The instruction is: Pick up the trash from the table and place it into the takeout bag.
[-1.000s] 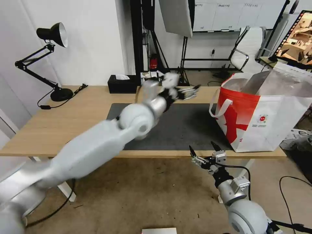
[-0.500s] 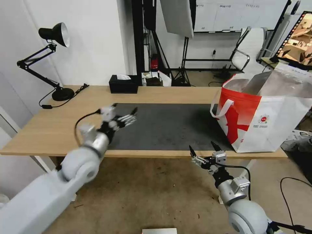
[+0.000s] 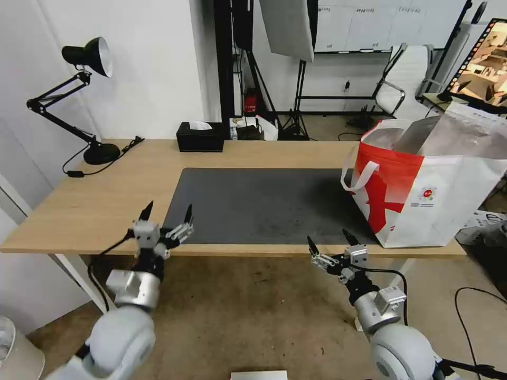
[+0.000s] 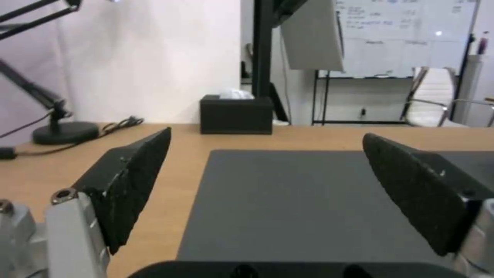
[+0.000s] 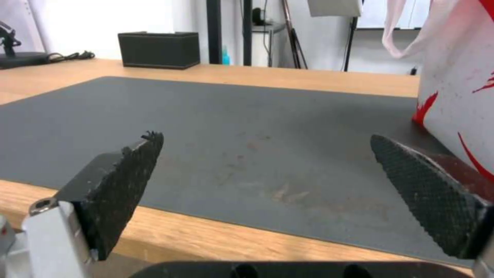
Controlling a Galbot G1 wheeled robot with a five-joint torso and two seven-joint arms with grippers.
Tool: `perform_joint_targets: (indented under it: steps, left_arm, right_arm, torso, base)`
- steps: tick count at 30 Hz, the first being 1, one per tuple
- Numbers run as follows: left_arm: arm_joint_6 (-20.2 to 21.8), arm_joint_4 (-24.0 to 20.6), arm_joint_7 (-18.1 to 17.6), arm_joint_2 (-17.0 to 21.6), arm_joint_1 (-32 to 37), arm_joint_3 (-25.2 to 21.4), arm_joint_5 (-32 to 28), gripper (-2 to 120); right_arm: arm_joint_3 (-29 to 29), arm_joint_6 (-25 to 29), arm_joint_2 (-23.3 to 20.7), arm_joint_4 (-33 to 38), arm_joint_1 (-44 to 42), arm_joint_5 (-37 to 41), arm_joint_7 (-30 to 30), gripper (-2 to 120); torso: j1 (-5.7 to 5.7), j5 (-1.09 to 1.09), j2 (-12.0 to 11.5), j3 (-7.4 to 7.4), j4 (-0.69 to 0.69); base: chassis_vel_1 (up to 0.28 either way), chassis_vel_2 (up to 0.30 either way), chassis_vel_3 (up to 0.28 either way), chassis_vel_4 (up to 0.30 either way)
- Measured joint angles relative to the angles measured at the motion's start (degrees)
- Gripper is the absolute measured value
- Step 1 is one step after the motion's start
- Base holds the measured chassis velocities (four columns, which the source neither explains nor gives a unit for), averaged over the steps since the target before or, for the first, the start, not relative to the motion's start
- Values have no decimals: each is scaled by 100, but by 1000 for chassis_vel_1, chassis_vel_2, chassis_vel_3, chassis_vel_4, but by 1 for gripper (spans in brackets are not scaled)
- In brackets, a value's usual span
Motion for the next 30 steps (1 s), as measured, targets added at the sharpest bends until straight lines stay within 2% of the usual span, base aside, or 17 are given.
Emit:
perform_joint_targets:
  steps: [3,9,30]
  left_arm:
    - [-154,-48,122,-290,342,-127,199,100]
    - [-233,-79,176,-504,540,-160,297,100]
    - [-164,-127,173,-591,558,-221,286,100]
  right_arm:
    - [0,0,0,0,0,0,0,100]
    - [0,0,0,0,0,0,0,100]
    - [0,0,0,0,0,0,0,100]
  torso:
    - [0,0,0,0,1]
    - [1,-1,0,1,0]
    - [1,-1,-1,1,0]
  base:
    - [0,0,0,0]
    - [0,0,0,0]
    - [0,0,0,0]
